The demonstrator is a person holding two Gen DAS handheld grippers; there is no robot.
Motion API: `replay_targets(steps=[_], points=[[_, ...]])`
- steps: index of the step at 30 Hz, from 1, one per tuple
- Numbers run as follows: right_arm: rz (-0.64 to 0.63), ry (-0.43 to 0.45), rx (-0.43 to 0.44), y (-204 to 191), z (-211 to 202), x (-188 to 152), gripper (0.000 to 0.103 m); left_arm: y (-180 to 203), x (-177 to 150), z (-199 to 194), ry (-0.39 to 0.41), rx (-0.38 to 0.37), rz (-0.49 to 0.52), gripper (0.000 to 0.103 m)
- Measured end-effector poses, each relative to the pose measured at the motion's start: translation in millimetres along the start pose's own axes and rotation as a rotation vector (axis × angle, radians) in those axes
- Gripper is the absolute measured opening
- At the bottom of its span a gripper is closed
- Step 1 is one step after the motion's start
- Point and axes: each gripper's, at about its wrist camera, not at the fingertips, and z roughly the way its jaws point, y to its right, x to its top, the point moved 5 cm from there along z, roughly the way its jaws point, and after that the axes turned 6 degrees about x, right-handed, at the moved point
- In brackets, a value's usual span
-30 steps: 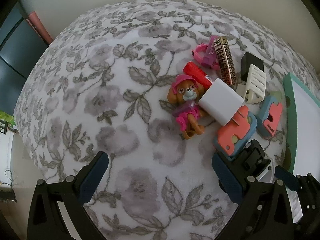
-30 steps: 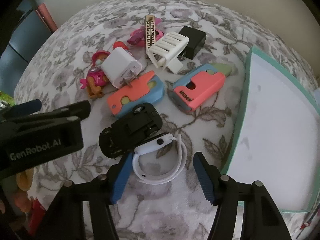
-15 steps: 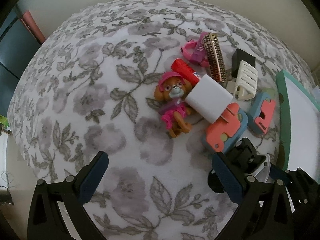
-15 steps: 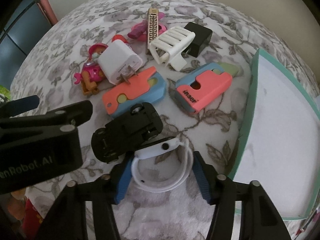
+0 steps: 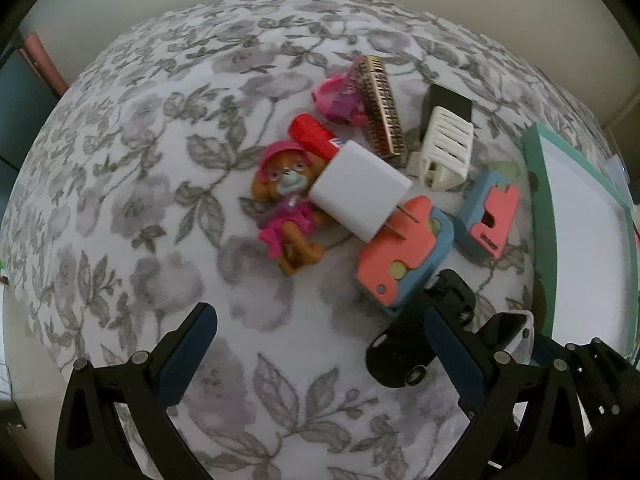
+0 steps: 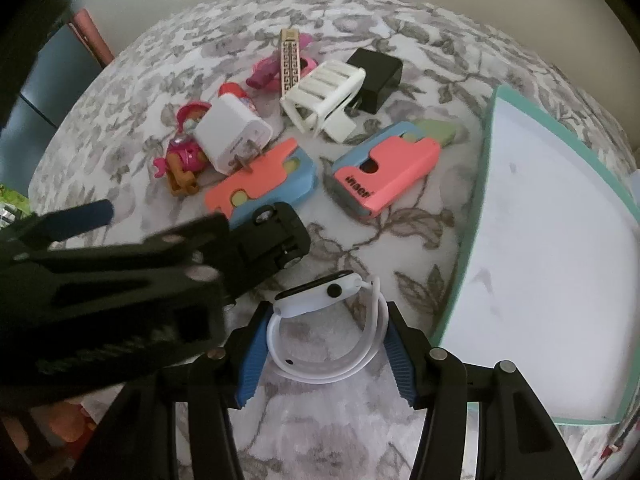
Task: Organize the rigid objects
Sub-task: 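Grasp the white smartwatch with the right tool while the left tool reaches for the black toy car, then close the left tool on the black toy car while the right tool holds the watch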
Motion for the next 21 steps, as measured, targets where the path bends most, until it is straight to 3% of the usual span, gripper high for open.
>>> replay_targets(steps=[21], points=[[0.066, 0.056, -0.034, 26, -48, -12, 0.057, 37, 1, 6, -0.021, -0.083, 0.075, 0.100]])
